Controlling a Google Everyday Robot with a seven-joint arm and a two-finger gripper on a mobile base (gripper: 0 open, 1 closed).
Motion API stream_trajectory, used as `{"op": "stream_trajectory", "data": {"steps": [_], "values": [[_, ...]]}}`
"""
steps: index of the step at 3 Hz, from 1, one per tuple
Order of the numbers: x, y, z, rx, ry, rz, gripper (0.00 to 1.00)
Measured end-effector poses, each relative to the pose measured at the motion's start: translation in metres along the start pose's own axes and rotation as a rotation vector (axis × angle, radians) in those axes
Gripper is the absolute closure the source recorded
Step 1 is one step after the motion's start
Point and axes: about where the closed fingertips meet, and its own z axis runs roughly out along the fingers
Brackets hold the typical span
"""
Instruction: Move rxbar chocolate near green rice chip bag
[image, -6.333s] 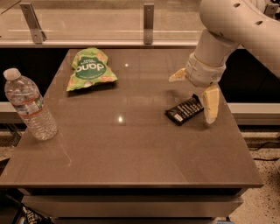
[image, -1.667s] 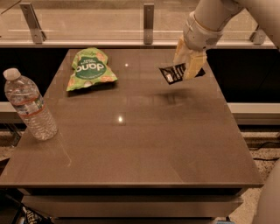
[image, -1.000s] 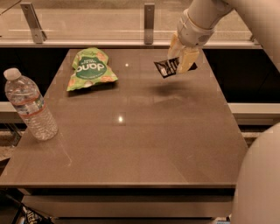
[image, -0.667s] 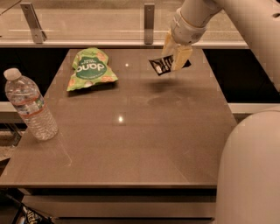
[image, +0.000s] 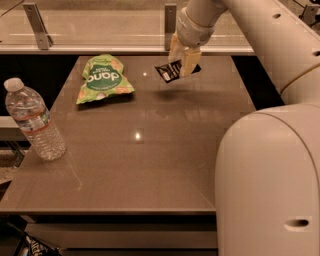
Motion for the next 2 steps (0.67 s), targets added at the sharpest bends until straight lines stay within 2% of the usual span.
{"op": "stream_trajectory", "data": {"steps": [2], "values": [[-0.040, -0.026, 0.029, -0.042, -0.041, -0.090, 1.00]]}}
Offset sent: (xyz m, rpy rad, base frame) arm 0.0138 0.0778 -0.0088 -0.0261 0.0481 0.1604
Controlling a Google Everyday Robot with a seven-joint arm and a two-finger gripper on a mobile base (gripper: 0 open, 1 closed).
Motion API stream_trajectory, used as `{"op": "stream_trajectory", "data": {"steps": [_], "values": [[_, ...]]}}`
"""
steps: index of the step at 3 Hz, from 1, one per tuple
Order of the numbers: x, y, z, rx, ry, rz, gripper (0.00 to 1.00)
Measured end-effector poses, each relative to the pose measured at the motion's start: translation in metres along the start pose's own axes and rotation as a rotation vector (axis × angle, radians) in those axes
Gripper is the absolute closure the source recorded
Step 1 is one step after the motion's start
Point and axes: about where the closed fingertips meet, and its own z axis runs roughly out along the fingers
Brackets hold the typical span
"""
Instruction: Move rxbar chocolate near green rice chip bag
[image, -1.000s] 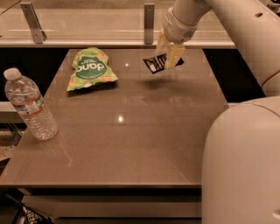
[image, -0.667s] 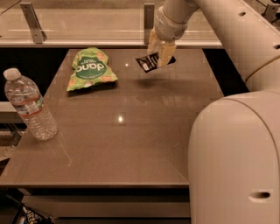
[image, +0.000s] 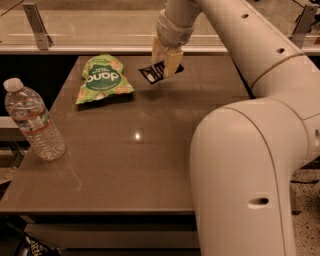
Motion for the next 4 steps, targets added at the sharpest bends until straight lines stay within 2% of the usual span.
{"op": "stream_trajectory", "data": {"steps": [2, 4], "values": [[-0.004, -0.007, 0.028, -0.033, -0.041, -0.013, 1.00], [0.007, 0.001, 0.060, -0.060, -0.097, 0.018, 1.00]]}}
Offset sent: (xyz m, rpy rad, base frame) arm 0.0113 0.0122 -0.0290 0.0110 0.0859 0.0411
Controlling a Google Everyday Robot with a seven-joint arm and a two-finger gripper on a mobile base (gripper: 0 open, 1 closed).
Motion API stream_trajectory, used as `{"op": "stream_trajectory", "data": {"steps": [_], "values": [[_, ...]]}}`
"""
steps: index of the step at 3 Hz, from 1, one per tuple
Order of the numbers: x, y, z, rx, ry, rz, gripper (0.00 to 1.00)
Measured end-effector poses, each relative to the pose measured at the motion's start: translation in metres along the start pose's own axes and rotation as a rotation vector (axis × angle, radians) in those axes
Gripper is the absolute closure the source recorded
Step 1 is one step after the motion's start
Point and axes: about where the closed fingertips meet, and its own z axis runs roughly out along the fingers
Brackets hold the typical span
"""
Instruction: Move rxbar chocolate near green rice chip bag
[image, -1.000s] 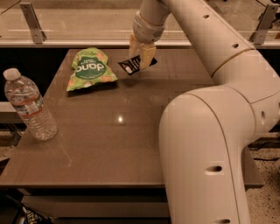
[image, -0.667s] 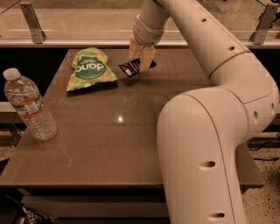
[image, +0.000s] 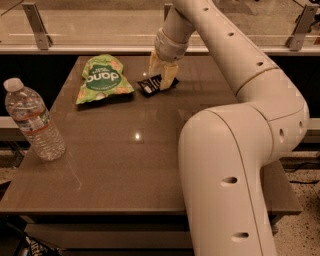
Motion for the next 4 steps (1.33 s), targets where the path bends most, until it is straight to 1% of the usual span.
{"op": "stream_trajectory", "data": {"steps": [1, 4], "values": [[-0.0002, -0.0018, 0.0011, 0.002, -0.001, 0.000, 0.82], [-0.0003, -0.0036, 0.0028, 0.006, -0.002, 0.000, 0.12]]}}
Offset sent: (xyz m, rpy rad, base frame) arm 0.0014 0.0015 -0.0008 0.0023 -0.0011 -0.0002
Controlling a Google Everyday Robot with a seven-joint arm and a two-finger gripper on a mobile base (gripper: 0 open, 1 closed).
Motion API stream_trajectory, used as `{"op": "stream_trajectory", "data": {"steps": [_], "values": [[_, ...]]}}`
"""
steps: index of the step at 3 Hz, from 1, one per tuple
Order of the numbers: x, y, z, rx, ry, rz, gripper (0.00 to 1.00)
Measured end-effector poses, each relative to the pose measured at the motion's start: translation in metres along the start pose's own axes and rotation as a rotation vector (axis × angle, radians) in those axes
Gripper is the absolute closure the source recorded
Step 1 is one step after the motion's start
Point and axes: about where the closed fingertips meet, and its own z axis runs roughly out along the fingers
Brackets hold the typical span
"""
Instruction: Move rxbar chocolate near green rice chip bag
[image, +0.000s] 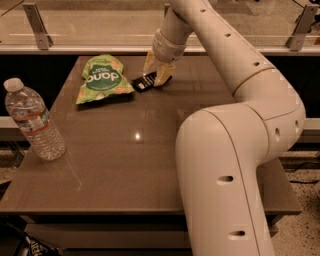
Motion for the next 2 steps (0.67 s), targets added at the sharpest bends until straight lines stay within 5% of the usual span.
{"op": "stream_trajectory", "data": {"steps": [1, 2], "values": [[-0.0004, -0.0034, 0.0029, 0.006, -0.001, 0.000, 0.00], [-0.0003, -0.0034, 0.0030, 0.006, -0.001, 0.000, 0.00]]}}
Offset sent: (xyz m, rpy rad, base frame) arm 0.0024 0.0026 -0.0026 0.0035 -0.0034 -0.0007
